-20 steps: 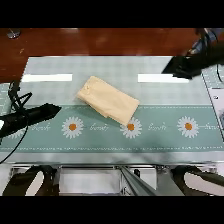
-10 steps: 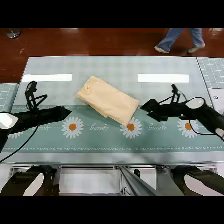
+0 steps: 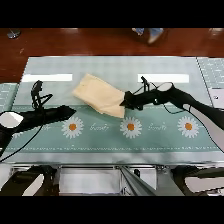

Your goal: Fold the shirts.

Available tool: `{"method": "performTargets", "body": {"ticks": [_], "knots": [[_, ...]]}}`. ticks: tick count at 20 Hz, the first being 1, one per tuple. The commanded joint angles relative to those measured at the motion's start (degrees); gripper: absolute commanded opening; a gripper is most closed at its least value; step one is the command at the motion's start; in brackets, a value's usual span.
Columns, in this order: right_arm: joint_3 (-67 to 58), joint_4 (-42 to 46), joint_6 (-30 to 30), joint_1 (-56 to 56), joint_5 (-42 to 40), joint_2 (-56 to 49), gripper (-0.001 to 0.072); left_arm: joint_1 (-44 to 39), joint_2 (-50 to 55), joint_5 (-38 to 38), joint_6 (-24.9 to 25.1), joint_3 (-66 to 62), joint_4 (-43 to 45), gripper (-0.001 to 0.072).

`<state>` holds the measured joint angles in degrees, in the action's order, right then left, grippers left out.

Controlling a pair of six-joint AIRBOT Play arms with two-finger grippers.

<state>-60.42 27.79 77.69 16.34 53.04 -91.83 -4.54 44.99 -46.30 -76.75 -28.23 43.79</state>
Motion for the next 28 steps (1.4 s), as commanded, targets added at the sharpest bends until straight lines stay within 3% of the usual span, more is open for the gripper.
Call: {"method": "performTargets", "body": {"ticks": [1, 6, 9, 16, 19, 22, 28], "knots": [[-17.75, 6.10, 0.96, 0.61, 7.61, -2.12, 0.0016, -0.13, 0.09, 0.48, 0.07, 0.00, -0.13, 0.0036], [-48.02, 29.70, 11.72, -2.73, 20.81, -2.16, 0.0016, -0.13, 0.09, 0.79, 0.02, 0.00, -0.13, 0.0036], [-58.71, 32.94, 13.92, -9.51, 29.68, -1.73, 0.0016, -0.13, 0.09, 0.81, 0.00, 0.00, -0.13, 0.0036], [-58.73, 32.48, 17.68, -34.12, 50.23, 3.54, 0.0017, -0.13, 0.09, 1.11, 0.70, 0.00, -0.11, 0.0036], [-52.02, 35.67, 18.93, -43.78, 53.27, 8.92, 0.0017, -0.13, 0.09, 1.36, 0.70, 0.02, -0.11, 0.0036], [-40.06, 46.90, 17.90, -50.86, 53.27, 17.44, 0.0017, -0.13, 0.09, 1.42, 1.14, 0.02, -0.11, 0.0036], [-5.81, 65.09, 17.20, -67.21, 51.76, 36.87, 0.0017, -0.13, 0.11, 3.91, 1.29, 0.02, -0.09, 0.0036]]}}
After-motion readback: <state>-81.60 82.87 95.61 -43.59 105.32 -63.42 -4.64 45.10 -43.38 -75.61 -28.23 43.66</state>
